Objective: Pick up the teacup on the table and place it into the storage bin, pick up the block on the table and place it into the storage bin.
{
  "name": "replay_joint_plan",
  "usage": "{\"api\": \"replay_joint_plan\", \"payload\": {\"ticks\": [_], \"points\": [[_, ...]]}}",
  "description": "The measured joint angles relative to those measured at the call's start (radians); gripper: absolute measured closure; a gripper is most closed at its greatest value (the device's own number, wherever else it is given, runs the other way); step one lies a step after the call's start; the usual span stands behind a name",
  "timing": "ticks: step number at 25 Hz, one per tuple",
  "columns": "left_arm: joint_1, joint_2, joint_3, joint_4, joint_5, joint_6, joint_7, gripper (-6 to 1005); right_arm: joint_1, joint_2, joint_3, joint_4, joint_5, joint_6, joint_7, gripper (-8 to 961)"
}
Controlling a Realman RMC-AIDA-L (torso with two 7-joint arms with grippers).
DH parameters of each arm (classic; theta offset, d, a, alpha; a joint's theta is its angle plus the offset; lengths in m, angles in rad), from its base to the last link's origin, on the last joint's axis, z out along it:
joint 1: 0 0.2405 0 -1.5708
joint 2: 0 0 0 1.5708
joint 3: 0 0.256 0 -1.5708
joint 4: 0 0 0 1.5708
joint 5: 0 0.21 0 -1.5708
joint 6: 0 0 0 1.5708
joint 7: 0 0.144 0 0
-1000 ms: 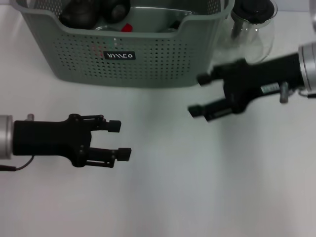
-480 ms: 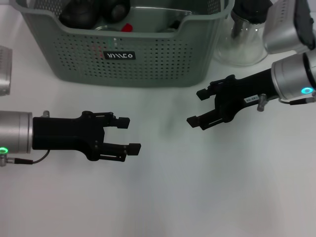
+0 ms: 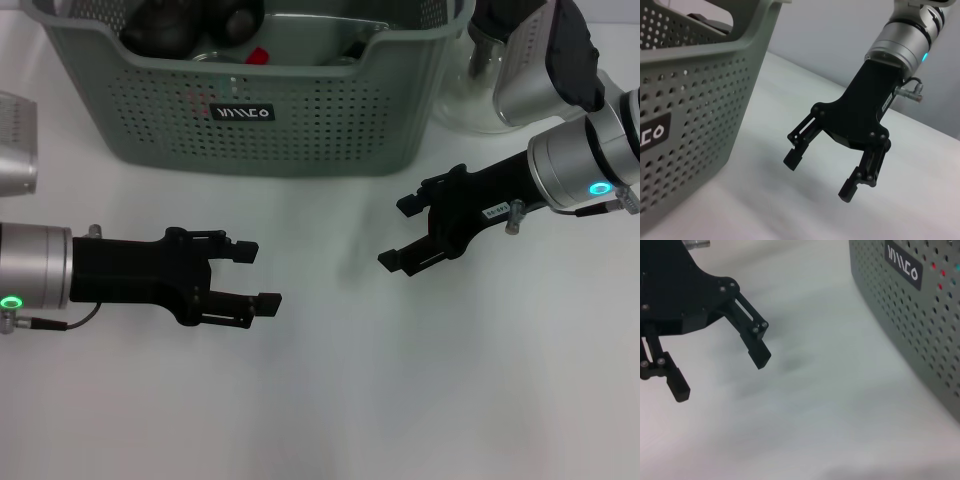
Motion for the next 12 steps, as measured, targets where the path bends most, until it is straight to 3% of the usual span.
{"api": "replay_joint_plan", "payload": {"ticks": [12], "points": [[-0.027,0.013,0.001,0.006,0.002,-0.005,0.052,171,-0.003,0.001,-0.011,0.001,0.000,-0.008,-0.013,53]]}}
